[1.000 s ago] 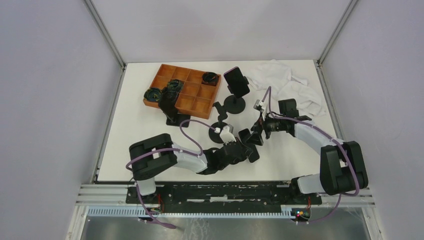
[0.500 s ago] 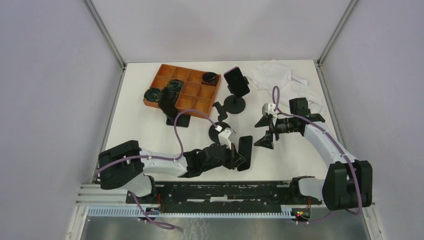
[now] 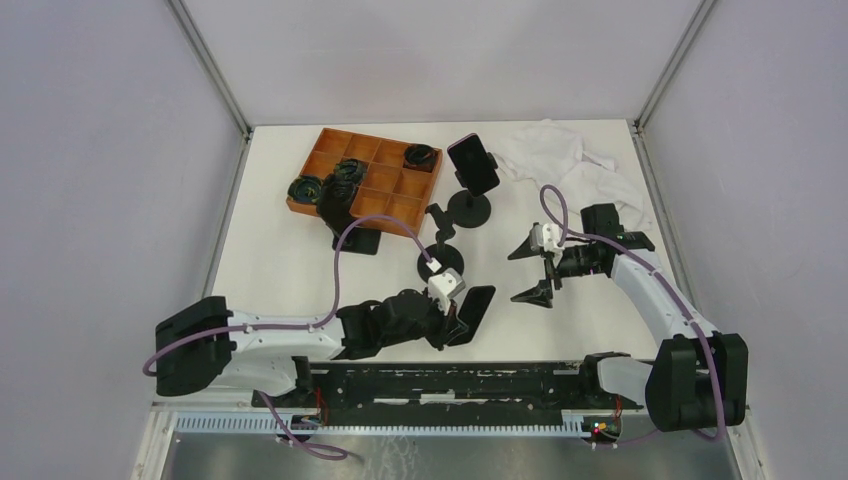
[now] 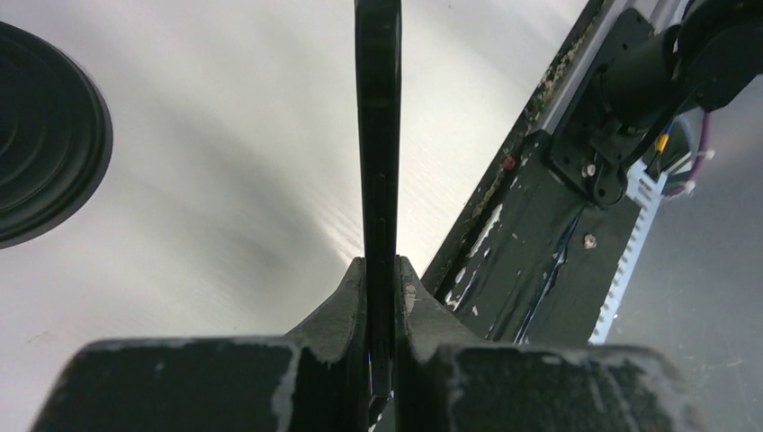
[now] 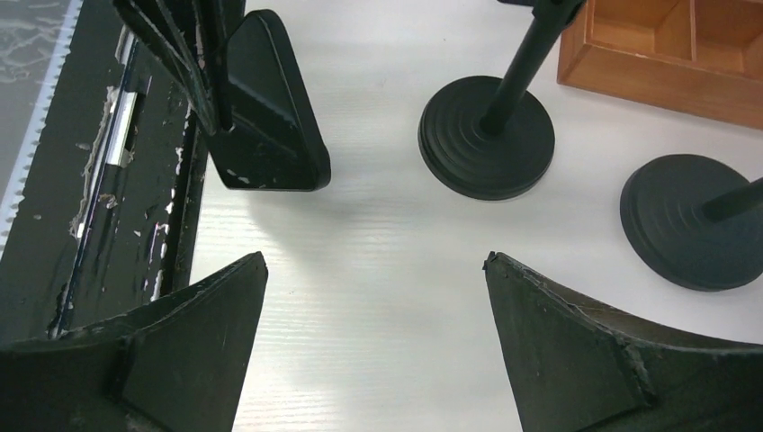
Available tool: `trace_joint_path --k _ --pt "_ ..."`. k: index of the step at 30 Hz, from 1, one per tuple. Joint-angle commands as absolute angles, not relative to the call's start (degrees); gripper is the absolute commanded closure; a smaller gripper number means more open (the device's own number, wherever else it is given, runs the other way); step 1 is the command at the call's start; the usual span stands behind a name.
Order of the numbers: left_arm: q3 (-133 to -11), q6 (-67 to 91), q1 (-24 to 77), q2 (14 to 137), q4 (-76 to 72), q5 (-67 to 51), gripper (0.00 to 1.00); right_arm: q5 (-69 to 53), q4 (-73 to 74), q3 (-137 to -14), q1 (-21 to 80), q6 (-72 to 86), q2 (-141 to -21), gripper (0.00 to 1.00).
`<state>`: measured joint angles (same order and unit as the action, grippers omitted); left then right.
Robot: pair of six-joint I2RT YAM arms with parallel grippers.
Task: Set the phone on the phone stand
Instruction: Pick up the phone at the center of the board.
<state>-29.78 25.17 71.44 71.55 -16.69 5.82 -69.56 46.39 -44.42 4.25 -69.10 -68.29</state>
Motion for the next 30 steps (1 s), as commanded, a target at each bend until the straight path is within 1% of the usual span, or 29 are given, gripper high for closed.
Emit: trace_joint_path --k 1,5,11,17,21,24,30 --pt "-31.2 17.7 71.6 68.3 -15.2 4.5 0.98 -73.2 53.0 -44.3 3.7 -80.6 -67.4 0.02" --pt "-32.3 15.7 71.6 66.6 -11.8 4.6 0.98 -74.0 56.4 -44.2 3.6 -86.2 -67.4 0.02" --pt "-33.9 11.2 71.6 65.0 -8.1 1.6 0.98 -73.8 56.1 -42.8 3.5 -88.2 -66.7 0.02" --pt "-35.6 7.6 71.5 64.9 -6.5 -1.8 0.98 -75.8 55.0 -41.2 4.0 -86.7 -67.4 0.02" --pt "-37.1 6.5 71.3 65.6 -5.9 -2.6 0.98 -75.7 51.0 -40.6 6.5 -80.7 -68.0 0.02" --pt "-38.0 5.8 71.1 65.5 -4.8 -3.5 0.98 -74.8 50.3 -40.3 9.3 -80.5 -68.6 0.02" --pt "-39.3 4.2 70.3 58.8 -0.7 -3.8 0.98 -74.6 50.2 -40.6 10.0 -82.0 -68.8 0.02"
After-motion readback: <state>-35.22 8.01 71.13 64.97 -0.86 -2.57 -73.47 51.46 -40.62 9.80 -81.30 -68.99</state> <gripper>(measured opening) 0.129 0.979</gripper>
